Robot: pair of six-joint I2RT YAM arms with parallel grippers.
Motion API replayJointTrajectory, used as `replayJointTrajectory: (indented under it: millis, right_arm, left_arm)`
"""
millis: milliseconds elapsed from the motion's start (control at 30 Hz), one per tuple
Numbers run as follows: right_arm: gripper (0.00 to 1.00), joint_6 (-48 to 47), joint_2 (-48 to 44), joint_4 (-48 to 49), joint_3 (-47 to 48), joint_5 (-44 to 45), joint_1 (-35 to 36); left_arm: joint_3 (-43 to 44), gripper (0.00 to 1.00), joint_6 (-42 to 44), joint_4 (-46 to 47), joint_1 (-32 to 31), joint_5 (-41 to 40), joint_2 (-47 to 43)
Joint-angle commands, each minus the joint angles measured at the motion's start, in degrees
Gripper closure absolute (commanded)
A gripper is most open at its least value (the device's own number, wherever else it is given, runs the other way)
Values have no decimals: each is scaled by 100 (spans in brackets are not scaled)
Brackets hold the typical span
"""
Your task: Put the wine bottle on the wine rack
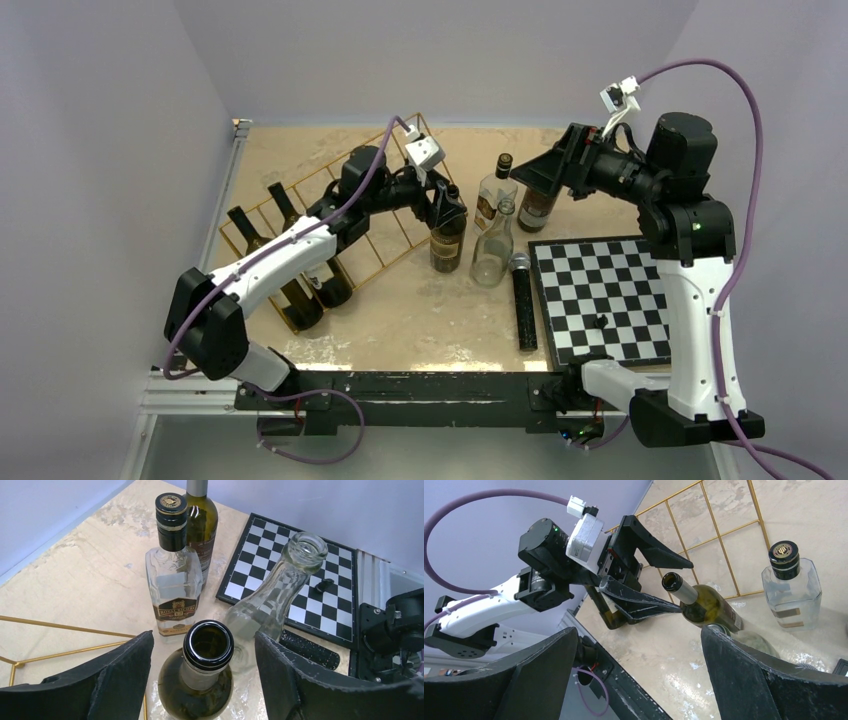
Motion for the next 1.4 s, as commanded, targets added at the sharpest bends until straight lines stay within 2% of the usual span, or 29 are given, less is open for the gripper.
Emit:
replayJointTrajectory:
  millis: [0, 133, 267, 467, 533, 567, 1033, 1167, 1367]
  right_arm:
    - [1, -120, -1, 112, 12, -149, 15]
    - [1, -12, -122, 555, -235, -354, 16]
    - [1, 9, -112, 551, -250, -276, 15]
    - [1, 48, -109, 526, -284, -244, 14]
    - [1, 80, -114, 557, -302, -256, 14]
    - [1, 97, -120, 567, -309, -241, 8]
    - [1, 299, -142, 684, -402, -94, 16]
    - [1, 382, -136, 764, -440, -100, 12]
    - [1, 421, -131, 796, -489, -101, 21]
  left_arm:
    - [-175, 24, -294, 821, -51, 7, 69]
    - [-282, 30, -341, 868, -136, -53, 169]
    - [-260, 46, -301, 824, -153, -155, 161]
    - [-283, 82, -72, 728, -163, -565, 11]
    - [-288, 97, -46, 700, -162, -682, -89]
    - [-272, 100, -43, 664, -161, -731, -132]
    - [-22, 100, -240, -621, -154, -1446, -1363]
    - [19, 100, -289, -1315, -113, -1858, -1761]
    - [66, 100, -590, -1948, 321, -2301, -2175]
